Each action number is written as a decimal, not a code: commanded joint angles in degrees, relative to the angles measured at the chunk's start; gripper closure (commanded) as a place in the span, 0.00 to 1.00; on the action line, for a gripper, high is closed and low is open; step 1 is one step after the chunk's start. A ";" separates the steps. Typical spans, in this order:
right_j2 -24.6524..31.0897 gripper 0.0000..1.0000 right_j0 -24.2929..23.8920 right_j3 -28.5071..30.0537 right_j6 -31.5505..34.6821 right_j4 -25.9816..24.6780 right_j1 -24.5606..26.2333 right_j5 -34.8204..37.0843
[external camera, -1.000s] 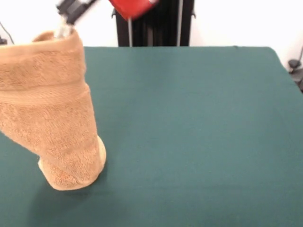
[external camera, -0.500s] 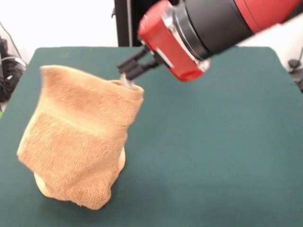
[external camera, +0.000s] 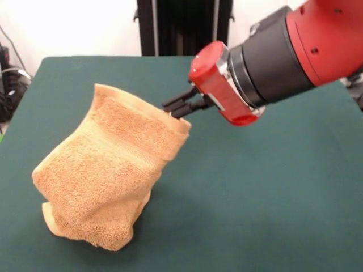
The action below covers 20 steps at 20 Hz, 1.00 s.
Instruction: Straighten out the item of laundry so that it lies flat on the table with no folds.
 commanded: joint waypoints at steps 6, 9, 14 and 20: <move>5.44 1.00 0.90 -15.54 19.31 9.54 6.99 15.71; 5.12 1.00 1.10 -18.78 21.78 11.78 8.44 18.78; 2.67 1.00 1.17 -25.25 21.51 15.12 11.83 23.27; -2.09 1.00 1.36 -28.72 17.13 19.51 14.26 26.79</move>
